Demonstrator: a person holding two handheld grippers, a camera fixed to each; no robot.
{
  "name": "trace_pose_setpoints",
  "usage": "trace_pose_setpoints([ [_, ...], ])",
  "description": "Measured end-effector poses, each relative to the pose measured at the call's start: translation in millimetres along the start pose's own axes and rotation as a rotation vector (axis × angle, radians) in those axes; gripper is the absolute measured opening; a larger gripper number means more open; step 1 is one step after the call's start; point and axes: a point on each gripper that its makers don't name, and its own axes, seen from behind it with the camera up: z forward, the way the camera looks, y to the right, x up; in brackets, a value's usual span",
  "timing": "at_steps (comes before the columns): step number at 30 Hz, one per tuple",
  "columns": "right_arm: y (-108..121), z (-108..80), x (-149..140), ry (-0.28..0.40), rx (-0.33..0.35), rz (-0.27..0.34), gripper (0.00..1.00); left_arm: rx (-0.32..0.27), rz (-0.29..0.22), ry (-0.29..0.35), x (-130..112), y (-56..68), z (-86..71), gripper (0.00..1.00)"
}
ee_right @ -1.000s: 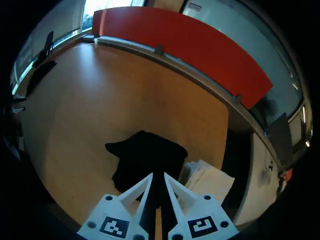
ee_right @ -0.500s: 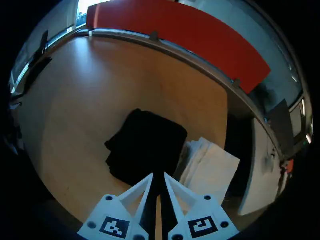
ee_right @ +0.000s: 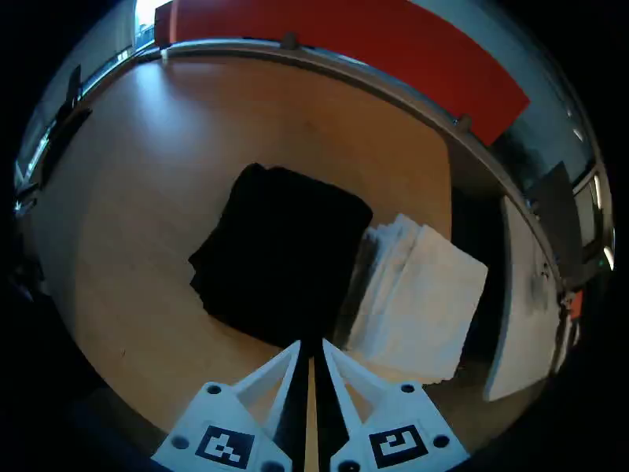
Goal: Fold towel
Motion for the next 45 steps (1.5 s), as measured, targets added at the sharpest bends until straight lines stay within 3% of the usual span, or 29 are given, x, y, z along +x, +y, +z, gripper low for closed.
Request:
trace_pose_setpoints([
  [12, 9, 17.6, -20, -0.070, -0.006, 0.025, 0.04, 0.005, 0.010, -0.012, -3, 1.5, -0.7, 0.98],
  [39, 9, 58.2, -30, -0.091, -0.056, 0.105, 0.07, 0.010, 0.028, -0.044, -8, 4.5, 2.5, 0.98],
  [45, 4, 59.5, -31, -0.083, -0.053, 0.105, 0.16, 0.011, 0.027, -0.044, -7, 4.1, 3.8, 0.98],
])
